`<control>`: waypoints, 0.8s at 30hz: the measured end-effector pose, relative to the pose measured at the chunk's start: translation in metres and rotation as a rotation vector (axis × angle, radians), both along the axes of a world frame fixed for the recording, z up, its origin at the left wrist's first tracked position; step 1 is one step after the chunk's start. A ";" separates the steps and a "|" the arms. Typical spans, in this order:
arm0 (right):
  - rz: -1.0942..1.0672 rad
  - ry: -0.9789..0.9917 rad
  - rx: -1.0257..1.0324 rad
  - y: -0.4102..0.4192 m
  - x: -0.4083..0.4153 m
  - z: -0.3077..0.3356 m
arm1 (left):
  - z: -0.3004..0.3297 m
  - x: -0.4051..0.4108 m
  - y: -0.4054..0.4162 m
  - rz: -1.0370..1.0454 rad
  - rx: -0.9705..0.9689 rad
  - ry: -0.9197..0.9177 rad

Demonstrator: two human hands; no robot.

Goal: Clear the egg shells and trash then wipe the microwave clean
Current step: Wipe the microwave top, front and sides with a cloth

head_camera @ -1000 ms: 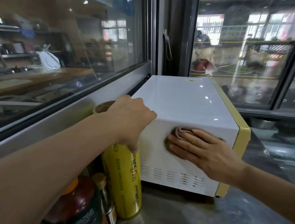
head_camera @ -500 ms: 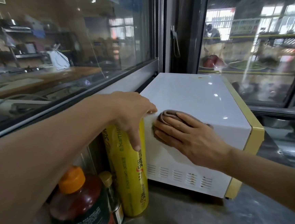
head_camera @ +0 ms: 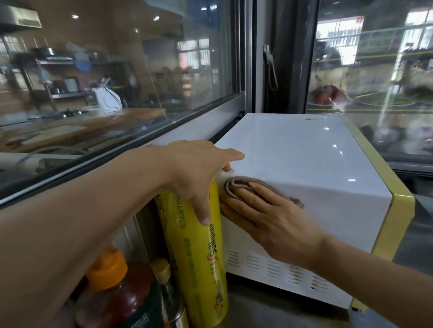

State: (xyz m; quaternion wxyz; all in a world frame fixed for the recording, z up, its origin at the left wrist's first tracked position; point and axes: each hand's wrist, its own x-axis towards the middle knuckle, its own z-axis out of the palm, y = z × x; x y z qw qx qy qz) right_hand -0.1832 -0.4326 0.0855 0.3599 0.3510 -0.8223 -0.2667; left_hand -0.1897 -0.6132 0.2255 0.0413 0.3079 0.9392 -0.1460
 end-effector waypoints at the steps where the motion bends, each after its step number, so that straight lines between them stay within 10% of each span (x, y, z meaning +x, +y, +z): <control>1: -0.002 -0.024 0.020 0.000 0.000 -0.010 | 0.000 0.000 0.000 0.002 0.013 -0.010; 24: -0.093 -0.136 0.255 0.007 0.010 -0.059 | -0.002 0.006 0.007 0.014 -0.018 0.049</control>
